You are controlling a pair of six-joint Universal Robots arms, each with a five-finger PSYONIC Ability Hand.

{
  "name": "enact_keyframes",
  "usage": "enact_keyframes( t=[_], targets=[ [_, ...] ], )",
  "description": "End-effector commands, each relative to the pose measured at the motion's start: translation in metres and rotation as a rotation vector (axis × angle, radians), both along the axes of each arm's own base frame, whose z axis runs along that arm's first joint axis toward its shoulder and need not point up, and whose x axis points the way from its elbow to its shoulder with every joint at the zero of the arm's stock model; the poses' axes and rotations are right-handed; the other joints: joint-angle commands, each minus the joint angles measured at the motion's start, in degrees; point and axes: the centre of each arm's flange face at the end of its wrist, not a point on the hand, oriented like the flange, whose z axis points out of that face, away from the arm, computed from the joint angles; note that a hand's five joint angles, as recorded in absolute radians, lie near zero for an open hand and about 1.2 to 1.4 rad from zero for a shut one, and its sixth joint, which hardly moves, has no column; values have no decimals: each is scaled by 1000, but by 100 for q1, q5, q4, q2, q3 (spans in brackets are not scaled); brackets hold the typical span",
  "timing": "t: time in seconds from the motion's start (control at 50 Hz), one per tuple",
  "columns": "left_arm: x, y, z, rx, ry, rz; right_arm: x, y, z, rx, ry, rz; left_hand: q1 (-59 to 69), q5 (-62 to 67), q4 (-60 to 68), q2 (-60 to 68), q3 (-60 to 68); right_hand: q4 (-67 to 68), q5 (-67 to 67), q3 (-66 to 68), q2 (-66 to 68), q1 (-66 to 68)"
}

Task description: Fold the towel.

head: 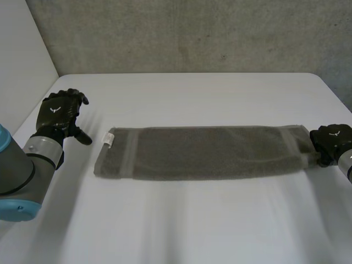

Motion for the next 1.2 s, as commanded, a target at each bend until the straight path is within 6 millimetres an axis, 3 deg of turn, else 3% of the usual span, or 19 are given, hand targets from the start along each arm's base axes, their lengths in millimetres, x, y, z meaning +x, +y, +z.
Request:
enact_keyframes(
  t=[0.02,0.1,0.18,0.3,0.48,0.52,0.56,0.58,0.62,0.64,0.7,0.72,0.78,0.82,0.88,0.92,0.96,1.02,1.2],
  targets=[
    [0,0,0,0,1,-1,0,0,-8,21,-2,4,-306,-178,-319,-279,-283,-142,-37,-121,-169,-45],
    [0,0,0,0,1,2,1,0,-10,26,-3,7,-323,-195,-336,-296,-300,175,280,196,147,272],
    [0,0,0,2,1,1,0,-2,-8,15,-3,2,-323,-195,-336,-296,-300,2825,2930,2846,2797,2922],
    [0,0,0,2,1,2,-5,-7,2,-17,5,-12,-323,-195,-336,-296,-300,2829,2934,2850,2802,2926],
    [0,0,0,1,3,4,-20,-24,58,-129,75,-55,-323,-195,-336,-296,-300,2829,2934,2850,2802,2926],
    [1,0,0,2,2,5,-8,-23,69,-140,76,-40,-340,-212,-352,-313,-317,2829,2934,2850,2802,2926],
    [1,0,1,1,3,7,56,-8,91,-194,63,81,-340,-212,-352,-313,-317,2829,2934,2850,2802,2926],
    [1,0,1,-1,3,7,56,-8,91,-194,63,82,-340,-212,-352,-313,-317,2829,2934,2850,2802,2926],
    [1,0,2,-2,3,7,124,17,112,-265,39,204,-340,-212,-352,-313,-317,2829,2934,2850,2802,2926],
    [1,0,2,-2,3,7,124,17,112,-265,39,204,-340,-212,-352,-313,-317,2829,2934,2850,2802,2926],
    [1,0,2,-2,5,8,182,48,119,-310,22,316,-340,-212,-352,-313,-317,2829,2934,2850,2802,2926],
    [1,1,2,-2,5,8,213,69,118,-323,7,391,-340,-212,-352,-313,-317,2829,2934,2850,2802,2926],
    [2,0,2,-4,3,10,243,92,115,-331,-15,469,-340,-212,-352,-313,-317,2829,2934,2850,2802,2926],
    [2,0,2,-3,5,10,291,134,94,-315,-31,613,-340,-212,-352,-313,-317,2829,2934,2850,2802,2926],
    [2,0,2,-4,3,10,322,163,65,-287,-17,710,-356,-229,-369,-329,-334,2829,2934,2850,2802,2926],
    [2,0,2,-2,3,10,332,170,49,-265,-2,738,-356,-229,-369,-329,-334,2829,2934,2850,2802,2926],
    [1,0,2,-4,2,8,342,180,24,-229,31,771,-356,-229,-369,-329,-334,-909,-804,-888,-937,-812],
    [1,0,2,-5,0,7,343,180,18,-211,54,775,-356,-229,-369,-329,-334,-1621,-1517,-1601,-1649,-1525],
    [1,1,2,-4,-1,4,320,156,56,-226,14,674,-340,-212,-352,-313,-317,-2430,-2325,-2409,-2457,-2333]
  ],
)
